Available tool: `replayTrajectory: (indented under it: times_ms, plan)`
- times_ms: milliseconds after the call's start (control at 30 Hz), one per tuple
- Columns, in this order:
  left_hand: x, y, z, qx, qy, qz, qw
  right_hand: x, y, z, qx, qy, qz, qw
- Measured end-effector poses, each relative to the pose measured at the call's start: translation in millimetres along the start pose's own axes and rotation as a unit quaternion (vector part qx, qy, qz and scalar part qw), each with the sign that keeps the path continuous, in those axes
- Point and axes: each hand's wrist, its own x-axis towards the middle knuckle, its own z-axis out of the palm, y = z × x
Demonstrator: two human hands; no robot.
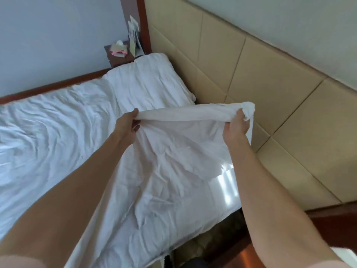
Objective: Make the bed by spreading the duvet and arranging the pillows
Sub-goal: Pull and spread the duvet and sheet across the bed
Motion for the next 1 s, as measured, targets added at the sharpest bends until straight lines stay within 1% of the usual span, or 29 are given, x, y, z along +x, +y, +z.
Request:
replayTrajectory:
  times_ms: [133,200,300,367,467,567,800,867,900,933,1000]
  plan:
    - [39.0,32.6,18.6,0.029,-0.029,0.02,0.999,22.3,-3.3,40.4,-0.012,0.012,-0.017,1.0]
    - [58.3,47.5,31.8,0.028,-0.035,0.032,0.998,36.6,-5.4,57.3,0.007,0.005,-0.019,1.0]
    - [88.4,57.8,49.4,0.033,-0.031,0.046,0.998,66.2,-5.8,80.8,0.031,-0.011,-0.037,0.999]
    - [106.1,57.9,54.8,0.033,-0.026,0.041,0.998,86.2,-2.9,93.9,0.03,-0.017,-0.04,0.999]
    - [136.2,51.5,55.5,0.025,-0.004,0.016,1.0,111.3,5.8,111.4,-0.007,-0.041,-0.027,0.999]
    - [166.3,43.4,58.3,0.019,0.013,-0.01,1.0,136.7,16.1,123.4,-0.048,-0.044,-0.011,0.998]
    - [211.7,19.9,61.1,0.026,0.012,-0.049,0.998,185.4,36.1,137.1,-0.137,-0.04,0.021,0.99]
    - [215.8,16.8,60.9,0.032,-0.005,-0.058,0.998,193.9,40.8,140.1,-0.142,-0.045,0.031,0.988]
    - [217.7,15.3,59.4,0.043,-0.026,-0.067,0.997,198.2,44.1,141.4,-0.143,-0.058,0.036,0.987]
    - [220.6,13.4,56.7,0.063,-0.059,-0.08,0.993,201.4,47.3,142.0,-0.149,-0.074,0.043,0.985]
    - [223.4,8.6,50.5,0.122,-0.149,-0.123,0.974,204.6,55.5,141.5,-0.178,-0.103,0.061,0.977]
